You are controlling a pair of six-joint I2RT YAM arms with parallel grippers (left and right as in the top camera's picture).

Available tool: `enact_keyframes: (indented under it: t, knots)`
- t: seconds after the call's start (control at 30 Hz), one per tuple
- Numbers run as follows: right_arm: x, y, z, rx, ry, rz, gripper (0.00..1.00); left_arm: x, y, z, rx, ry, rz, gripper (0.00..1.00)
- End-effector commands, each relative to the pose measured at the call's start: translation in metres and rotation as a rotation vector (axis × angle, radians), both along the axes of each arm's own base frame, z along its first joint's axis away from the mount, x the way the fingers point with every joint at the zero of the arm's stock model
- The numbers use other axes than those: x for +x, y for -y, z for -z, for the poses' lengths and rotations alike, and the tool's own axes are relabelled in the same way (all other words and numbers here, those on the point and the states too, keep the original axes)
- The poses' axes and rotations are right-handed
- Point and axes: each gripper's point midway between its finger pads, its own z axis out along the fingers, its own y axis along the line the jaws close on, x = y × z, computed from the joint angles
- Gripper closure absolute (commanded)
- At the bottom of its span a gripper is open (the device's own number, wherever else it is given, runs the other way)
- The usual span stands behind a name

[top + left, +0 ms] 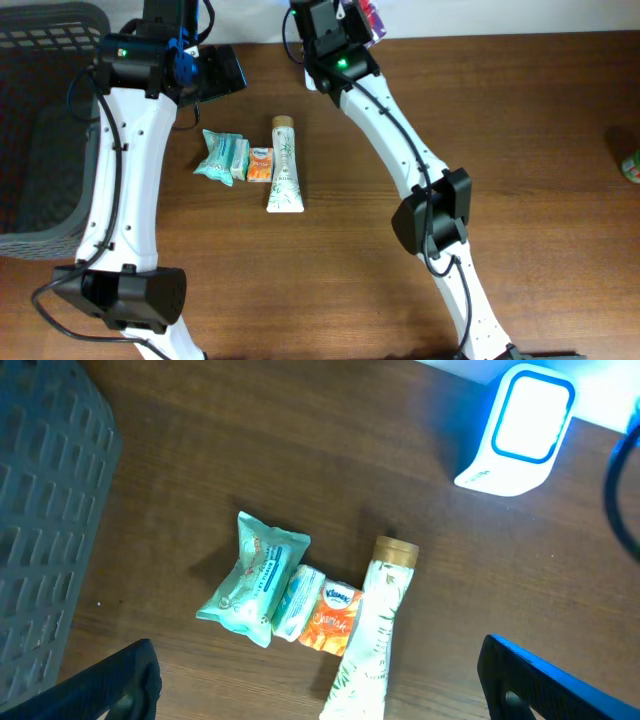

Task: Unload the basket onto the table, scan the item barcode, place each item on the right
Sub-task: 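Lift the purple package up to the white scanner and hold it there, then lower the purple package onto the table right of the cream tube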

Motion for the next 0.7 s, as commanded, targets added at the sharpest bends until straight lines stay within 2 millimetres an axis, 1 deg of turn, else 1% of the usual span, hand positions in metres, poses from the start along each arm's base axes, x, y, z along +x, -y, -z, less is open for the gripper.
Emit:
enact_keyframes:
  t: [0.0,0.1,0.13,0.2,0.23,0.33,0.4,0.43,0.47,0.5,0.53,0.57,0.6,0.67]
  knots:
    - [0.001,-0.011,0.014,-0.03,0.001,0.001,0.96,0.001,-0.004,-0.001,0.017,0.005,0.002,0.01]
    - [0.001,-0.017,0.019,-0.03,0.009,-0.005,0.96,0.001,-0.004,-0.001,0.017,0.005,0.002,0.01]
    - [0.001,-0.016,0.018,-0.051,0.02,0.011,0.96,0.001,-0.004,-0.001,0.017,0.005,0.002,0.01]
    - [-0.001,0.0,0.004,-0.074,0.081,0.111,0.96,0.001,-0.004,-0.001,0.017,0.005,0.002,0.01]
    - [-0.004,0.01,-0.008,-0.08,0.118,0.17,0.96,0.001,-0.004,-0.001,0.017,0.005,0.002,0.01]
    - [-0.01,0.021,-0.025,-0.062,0.12,0.193,0.96,0.001,-0.004,-0.001,0.017,0.005,0.002,0.01]
    - [-0.014,0.024,-0.027,-0.033,0.089,0.17,0.96,0.001,-0.004,-0.001,0.017,0.005,0.002,0.01]
    - [-0.016,0.022,-0.022,-0.002,0.043,0.132,0.96,0.001,-0.004,-0.001,0.017,0.005,0.002,0.01]
    - [-0.023,0.024,-0.01,0.036,-0.028,0.112,0.96,0.001,-0.004,-0.001,0.017,0.005,0.002,0.01]
    - [-0.027,0.029,-0.003,0.058,-0.068,0.118,0.96,0.001,-0.004,-0.001,0.017,0.005,0.002,0.01]
    - [-0.034,0.04,0.008,0.09,-0.128,0.133,0.96,0.001,-0.004,-0.001,0.017,0.005,0.002,0.01]
    - [-0.045,0.06,0.019,0.106,-0.2,0.18,0.96,0.001,-0.004,-0.001,0.017,0.005,0.002,0.01]
    - [-0.051,0.073,0.024,0.091,-0.238,0.205,0.96,0.001,-0.004,-0.001,0.017,0.005,0.002,0.01]
    - [-0.069,0.102,0.03,-0.004,-0.325,0.272,0.96,0.001,-0.004,-0.001,0.017,0.005,0.002,0.01]
